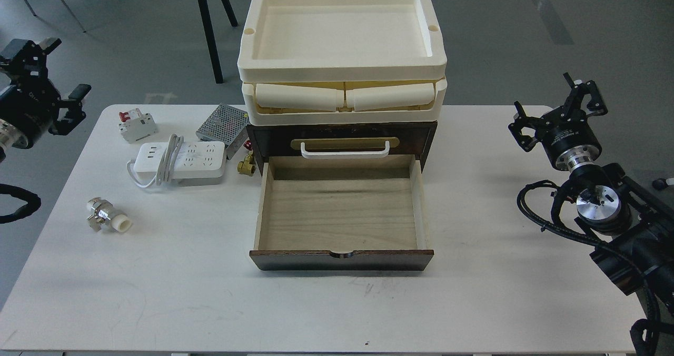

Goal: Put charging cable into cabinet
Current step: 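Move the left gripper toward the white power strip on the table, then grasp the white power strip with its coiled cable using the left gripper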

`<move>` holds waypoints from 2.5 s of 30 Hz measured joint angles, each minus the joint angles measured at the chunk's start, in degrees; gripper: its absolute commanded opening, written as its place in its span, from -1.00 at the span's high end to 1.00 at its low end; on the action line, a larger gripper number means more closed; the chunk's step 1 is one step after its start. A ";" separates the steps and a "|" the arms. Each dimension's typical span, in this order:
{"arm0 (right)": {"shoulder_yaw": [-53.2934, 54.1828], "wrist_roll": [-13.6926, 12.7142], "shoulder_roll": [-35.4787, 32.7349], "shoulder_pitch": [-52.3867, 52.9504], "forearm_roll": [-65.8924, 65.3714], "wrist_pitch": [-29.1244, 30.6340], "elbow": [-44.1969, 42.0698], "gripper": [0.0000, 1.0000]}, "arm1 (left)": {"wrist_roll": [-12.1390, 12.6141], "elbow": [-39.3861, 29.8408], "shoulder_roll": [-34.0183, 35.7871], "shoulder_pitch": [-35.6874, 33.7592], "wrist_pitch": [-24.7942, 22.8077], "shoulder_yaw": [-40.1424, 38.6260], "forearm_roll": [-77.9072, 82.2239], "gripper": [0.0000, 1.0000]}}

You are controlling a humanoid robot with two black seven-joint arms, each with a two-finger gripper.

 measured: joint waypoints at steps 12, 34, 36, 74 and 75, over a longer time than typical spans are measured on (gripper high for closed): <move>-0.31 0.00 -0.01 -0.25 0.00 0.01 0.48 -1.00 | 0.65 -18.51 3.12 1.11 19.70 8.81 62.53 -0.95; -0.31 0.00 -0.02 -0.17 -0.09 -0.01 0.43 -1.00 | 3.56 13.46 -18.51 -3.56 28.06 19.90 73.72 -0.24; -0.31 0.00 -0.02 -0.17 -0.09 -0.01 0.43 -1.00 | 3.45 14.26 -19.44 -3.57 28.08 20.12 73.71 -0.12; -0.31 0.09 -0.02 -0.26 -0.09 -0.01 0.50 -1.00 | -3.73 -28.65 20.20 -2.17 21.29 20.40 48.95 0.93; -0.31 0.09 -0.02 -0.26 -0.09 -0.01 0.48 -1.00 | -4.27 -29.22 21.83 -2.18 21.33 20.38 48.95 0.93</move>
